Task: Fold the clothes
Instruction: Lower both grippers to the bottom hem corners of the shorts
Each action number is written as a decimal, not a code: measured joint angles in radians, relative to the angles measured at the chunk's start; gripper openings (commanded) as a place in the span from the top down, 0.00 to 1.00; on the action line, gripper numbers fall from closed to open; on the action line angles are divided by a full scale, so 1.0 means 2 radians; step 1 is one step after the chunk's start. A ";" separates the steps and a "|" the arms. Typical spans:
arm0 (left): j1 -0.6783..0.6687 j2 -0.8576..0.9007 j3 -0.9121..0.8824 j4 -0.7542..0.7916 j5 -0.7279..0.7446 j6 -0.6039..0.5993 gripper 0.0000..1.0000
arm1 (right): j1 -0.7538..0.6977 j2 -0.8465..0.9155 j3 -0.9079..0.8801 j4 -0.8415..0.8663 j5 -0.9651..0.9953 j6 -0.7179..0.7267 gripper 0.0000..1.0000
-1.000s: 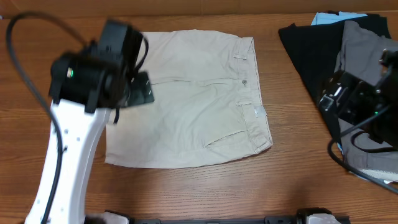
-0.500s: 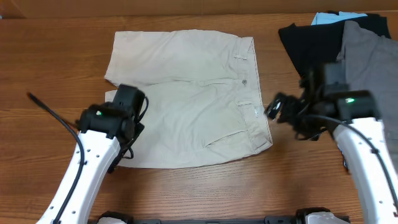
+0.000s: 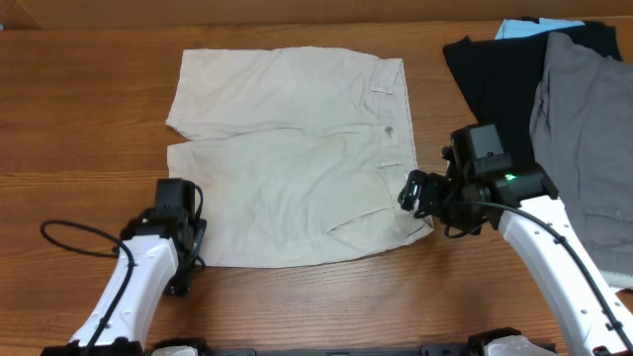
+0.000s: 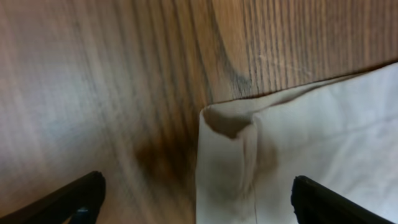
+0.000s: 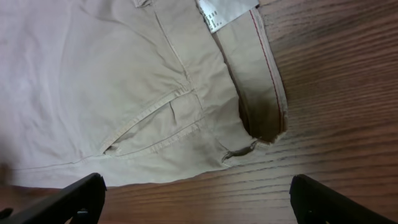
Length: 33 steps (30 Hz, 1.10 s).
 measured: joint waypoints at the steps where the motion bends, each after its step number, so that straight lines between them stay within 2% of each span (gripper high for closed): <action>1: 0.001 0.000 -0.010 0.017 0.001 0.001 0.06 | 0.002 0.000 -0.001 0.002 0.002 0.000 0.04; 8: 0.001 0.000 -0.045 0.086 -0.005 0.004 0.12 | 0.007 0.000 -0.007 0.018 0.009 0.000 0.05; 10: 0.001 0.003 -0.045 0.104 -0.012 0.009 0.19 | 0.007 0.000 -0.014 0.024 0.011 0.000 0.05; 11: 0.001 0.006 -0.045 0.111 -0.016 0.013 0.28 | 0.007 0.000 -0.018 0.027 0.011 0.000 0.05; 14: 0.001 0.020 -0.044 0.132 -0.030 0.024 0.43 | 0.007 0.000 -0.032 0.033 0.011 0.000 0.07; 15: 0.001 0.025 -0.044 0.142 -0.035 0.027 0.53 | 0.007 0.000 -0.035 0.034 0.012 0.000 0.08; 17: 0.001 0.038 -0.040 0.159 -0.043 0.033 0.85 | 0.007 0.000 -0.038 0.034 0.013 0.001 0.09; 18: 0.001 0.046 -0.037 0.164 -0.046 0.032 0.96 | 0.007 0.000 -0.038 0.034 0.013 0.002 0.11; 20: 0.002 0.058 -0.033 0.169 -0.048 0.032 0.96 | 0.007 0.000 -0.038 0.034 0.013 0.006 0.14; 26: 0.003 0.068 -0.025 0.162 -0.048 0.050 0.96 | 0.007 0.000 -0.038 0.025 0.014 0.043 0.35; 33: 0.003 0.068 -0.024 0.160 -0.044 0.057 0.96 | 0.037 0.000 -0.060 0.052 0.038 0.112 0.38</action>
